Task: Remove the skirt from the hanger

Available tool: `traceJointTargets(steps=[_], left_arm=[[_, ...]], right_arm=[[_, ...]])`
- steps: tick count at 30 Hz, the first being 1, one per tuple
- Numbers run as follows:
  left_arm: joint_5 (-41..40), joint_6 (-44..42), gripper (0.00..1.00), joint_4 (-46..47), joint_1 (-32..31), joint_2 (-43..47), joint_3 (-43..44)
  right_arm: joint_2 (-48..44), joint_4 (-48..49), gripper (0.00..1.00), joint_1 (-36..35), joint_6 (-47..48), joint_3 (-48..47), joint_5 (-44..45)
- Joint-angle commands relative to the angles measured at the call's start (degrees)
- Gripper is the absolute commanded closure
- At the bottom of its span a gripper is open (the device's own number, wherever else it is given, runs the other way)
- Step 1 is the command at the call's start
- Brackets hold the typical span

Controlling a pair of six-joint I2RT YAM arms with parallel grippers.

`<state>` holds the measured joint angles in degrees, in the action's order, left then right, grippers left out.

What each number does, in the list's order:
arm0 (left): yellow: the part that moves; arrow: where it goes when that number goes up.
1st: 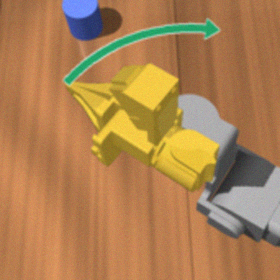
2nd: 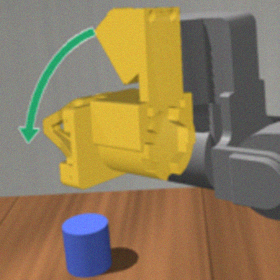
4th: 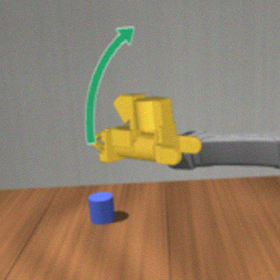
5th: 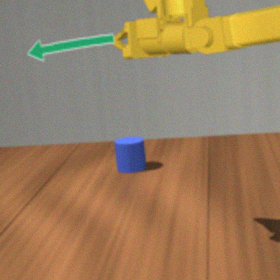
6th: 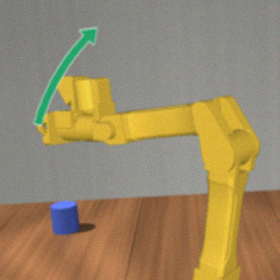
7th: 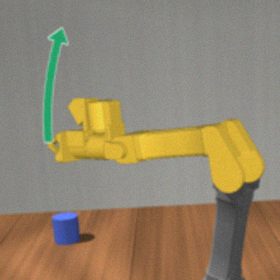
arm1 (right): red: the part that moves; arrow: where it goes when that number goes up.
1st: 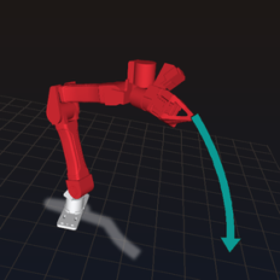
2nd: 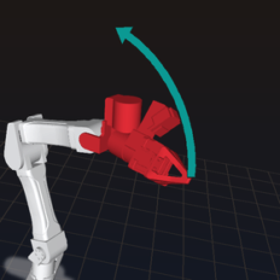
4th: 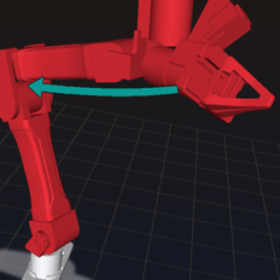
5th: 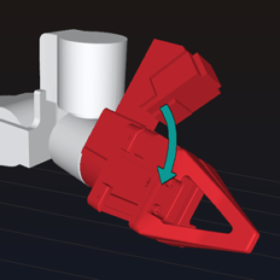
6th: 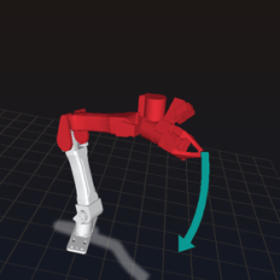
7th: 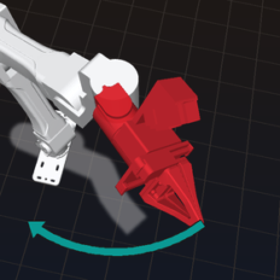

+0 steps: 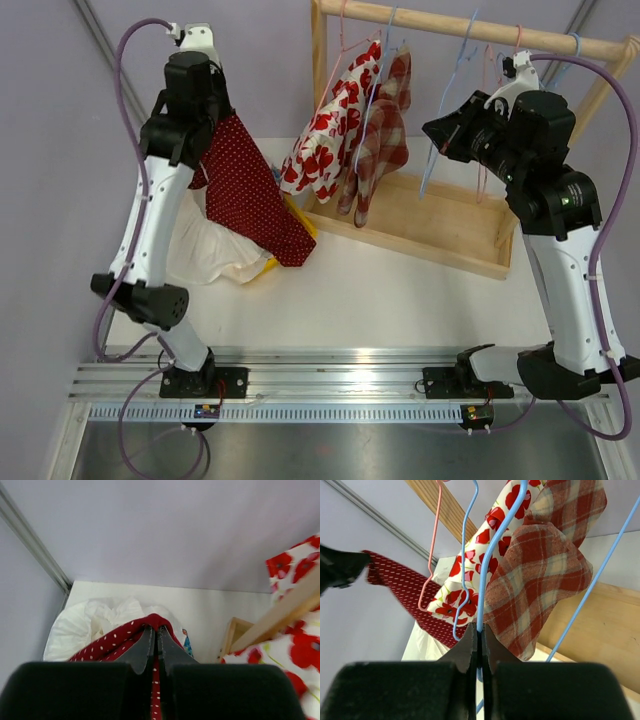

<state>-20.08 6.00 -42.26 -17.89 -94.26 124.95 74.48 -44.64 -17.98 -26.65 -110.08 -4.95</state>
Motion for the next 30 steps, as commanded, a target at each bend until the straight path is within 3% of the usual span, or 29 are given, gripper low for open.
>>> traceJointTargets(steps=[1, 2, 4, 5, 9, 13, 17, 22, 30], left_arm=[[5.7, 5.2, 0.93, 2.0, 3.7, -6.4, 1.0], [6.4, 6.1, 0.55, -2.1, 4.0, -7.7, 1.7], [6.7, 8.6, 0.01, -6.3, 4.2, -9.0, 0.7], [5.9, 9.5, 0.01, -7.8, 4.0, -7.8, -2.0], [5.7, 11.1, 0.01, 2.4, 3.8, 13.9, -32.5], [8.3, 11.6, 0.01, 3.7, 3.7, 28.6, -46.8], [10.2, 11.1, 0.01, -0.7, 3.4, 37.8, -55.1], [9.9, 10.5, 0.01, -4.9, 3.3, 44.8, -61.5], [9.0, 11.0, 0.01, -4.4, 3.3, 51.2, -71.8]], right_arm=[[2.1, 3.0, 1.0, 0.5, 1.4, -2.9, 1.9], [2.8, 3.2, 1.0, 0.6, 1.5, -4.0, 1.7], [5.4, 2.8, 1.0, 1.1, 1.7, -5.7, 1.2], [6.5, 2.5, 1.0, 1.5, 1.4, -7.8, 0.9], [11.9, 2.5, 1.0, 4.8, -0.8, -13.1, -3.6], [16.4, 3.2, 1.0, 9.4, -3.4, -15.9, -5.2], [16.8, 2.2, 1.0, 11.0, -4.2, -13.0, -5.3], [11.1, 6.0, 1.0, 11.0, -5.3, -1.0, -6.0], [9.0, 4.0, 1.0, 11.8, -4.9, 2.1, -5.9]])
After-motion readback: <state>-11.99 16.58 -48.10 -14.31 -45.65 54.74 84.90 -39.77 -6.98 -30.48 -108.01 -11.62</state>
